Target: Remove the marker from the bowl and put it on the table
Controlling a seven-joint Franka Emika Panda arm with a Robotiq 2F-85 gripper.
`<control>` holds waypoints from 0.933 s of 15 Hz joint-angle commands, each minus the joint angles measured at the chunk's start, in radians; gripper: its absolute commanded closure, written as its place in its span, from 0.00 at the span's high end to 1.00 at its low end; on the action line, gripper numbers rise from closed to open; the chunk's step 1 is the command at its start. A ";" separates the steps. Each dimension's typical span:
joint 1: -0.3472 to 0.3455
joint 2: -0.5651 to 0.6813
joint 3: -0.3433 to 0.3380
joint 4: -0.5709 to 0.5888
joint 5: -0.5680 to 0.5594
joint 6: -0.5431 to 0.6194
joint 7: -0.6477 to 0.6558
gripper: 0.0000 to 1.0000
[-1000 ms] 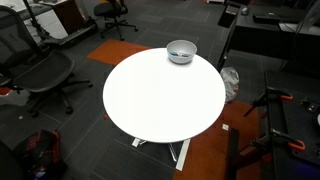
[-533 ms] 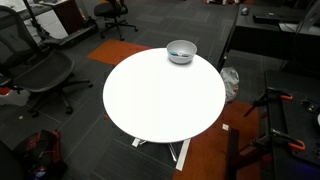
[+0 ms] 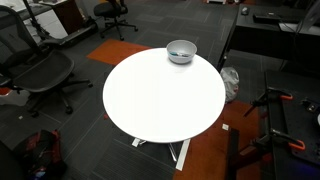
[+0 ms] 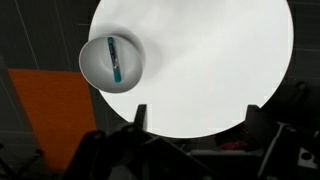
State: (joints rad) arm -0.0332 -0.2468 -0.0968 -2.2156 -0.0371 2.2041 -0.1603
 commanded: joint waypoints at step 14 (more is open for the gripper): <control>-0.125 0.408 -0.057 0.085 0.063 0.237 -0.090 1.00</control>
State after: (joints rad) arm -0.1319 0.0975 -0.1564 -2.1786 -0.0169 2.4299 -0.2131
